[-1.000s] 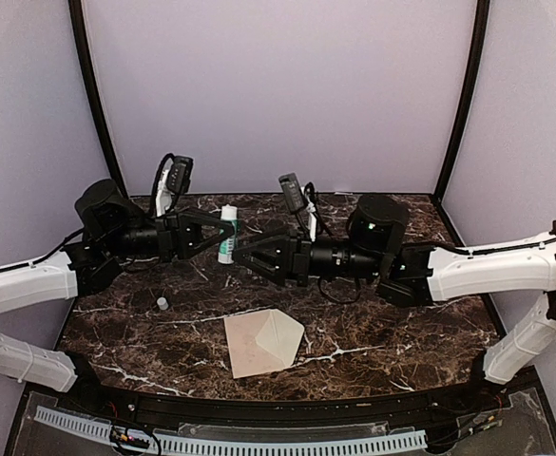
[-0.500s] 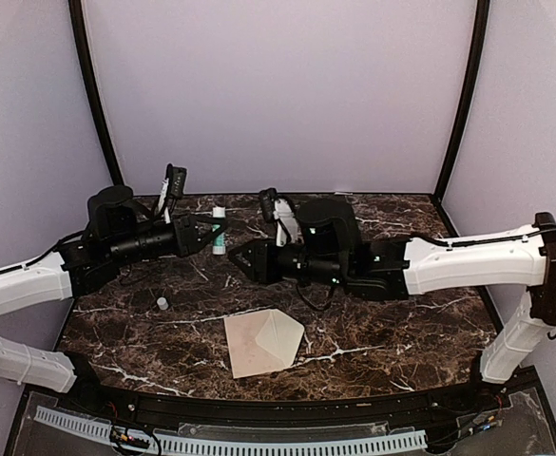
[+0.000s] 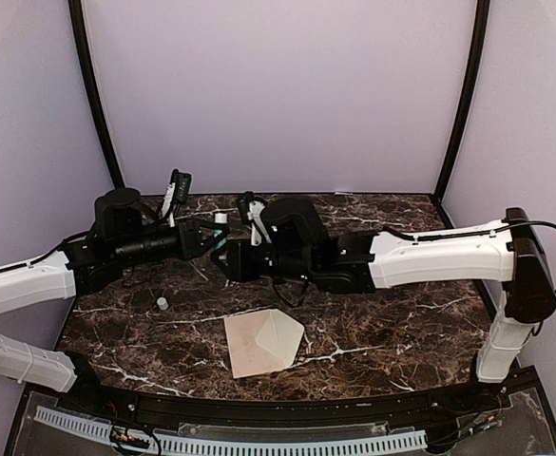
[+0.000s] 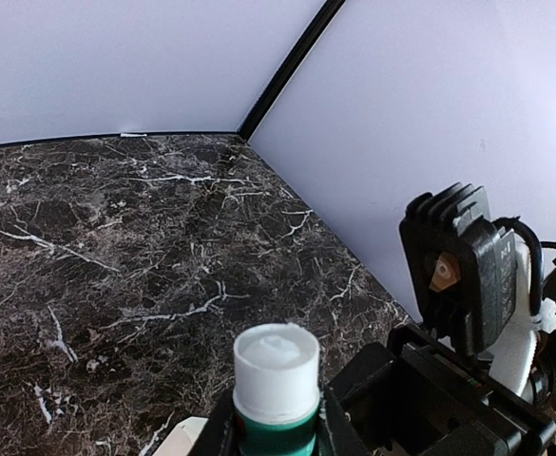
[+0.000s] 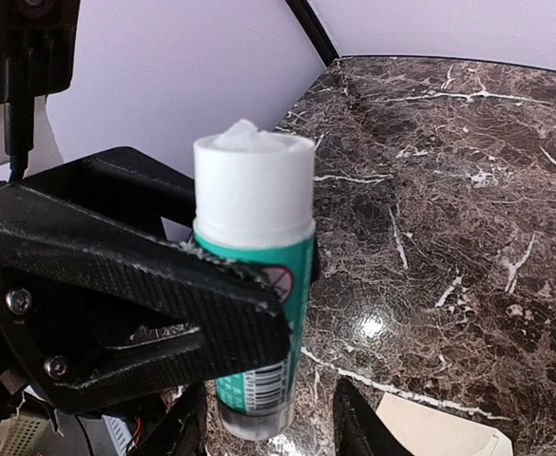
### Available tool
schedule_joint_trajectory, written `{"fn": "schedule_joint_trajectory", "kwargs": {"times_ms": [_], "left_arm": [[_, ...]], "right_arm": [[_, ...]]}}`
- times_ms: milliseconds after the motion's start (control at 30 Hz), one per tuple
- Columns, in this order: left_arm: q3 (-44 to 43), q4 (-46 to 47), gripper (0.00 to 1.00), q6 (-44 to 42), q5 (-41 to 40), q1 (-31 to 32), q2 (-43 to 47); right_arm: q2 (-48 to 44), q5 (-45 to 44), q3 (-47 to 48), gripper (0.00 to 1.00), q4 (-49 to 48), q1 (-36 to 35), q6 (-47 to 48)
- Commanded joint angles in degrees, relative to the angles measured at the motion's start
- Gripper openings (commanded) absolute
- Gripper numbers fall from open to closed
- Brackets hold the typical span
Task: Place the letter into the envelope and seal it
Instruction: Unscrew the solid glue.
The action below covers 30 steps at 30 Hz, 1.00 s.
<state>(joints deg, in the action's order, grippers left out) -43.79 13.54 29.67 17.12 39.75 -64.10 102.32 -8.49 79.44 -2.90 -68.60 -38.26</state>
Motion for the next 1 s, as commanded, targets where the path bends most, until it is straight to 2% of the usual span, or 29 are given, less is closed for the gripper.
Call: {"fn": "schedule_joint_trajectory", "kwargs": {"times_ms": [0, 400, 667, 767, 800, 967], "left_arm": [[-1.7, 0.5, 0.0, 0.0, 0.7, 0.0, 0.0], [-2.1, 0.7, 0.0, 0.0, 2.3, 0.0, -1.0], [-2.8, 1.2, 0.0, -0.4, 5.3, 0.0, -0.9], [-3.0, 3.8, 0.0, -0.8, 10.8, 0.0, -0.7], [-3.2, 4.2, 0.0, -1.3, 12.3, 0.0, -1.0], [-3.0, 14.6, 0.0, 0.4, 30.1, 0.0, -1.9]], "right_arm": [[1.7, 0.7, 2.9, 0.41, -0.3, -0.5, -0.5], [1.8, -0.4, 2.2, 0.18, -1.7, -0.5, -1.2], [-5.1, 2.6, -6.0, 0.02, -11.5, 0.1, 1.1], [-9.2, 7.7, -11.4, 0.0, -19.4, 0.8, 2.3], [-10.3, 12.2, -13.0, 0.0, -22.1, 1.2, 2.5], [-14.3, 27.5, -19.6, 0.0, -34.9, 3.2, 2.6]]}}
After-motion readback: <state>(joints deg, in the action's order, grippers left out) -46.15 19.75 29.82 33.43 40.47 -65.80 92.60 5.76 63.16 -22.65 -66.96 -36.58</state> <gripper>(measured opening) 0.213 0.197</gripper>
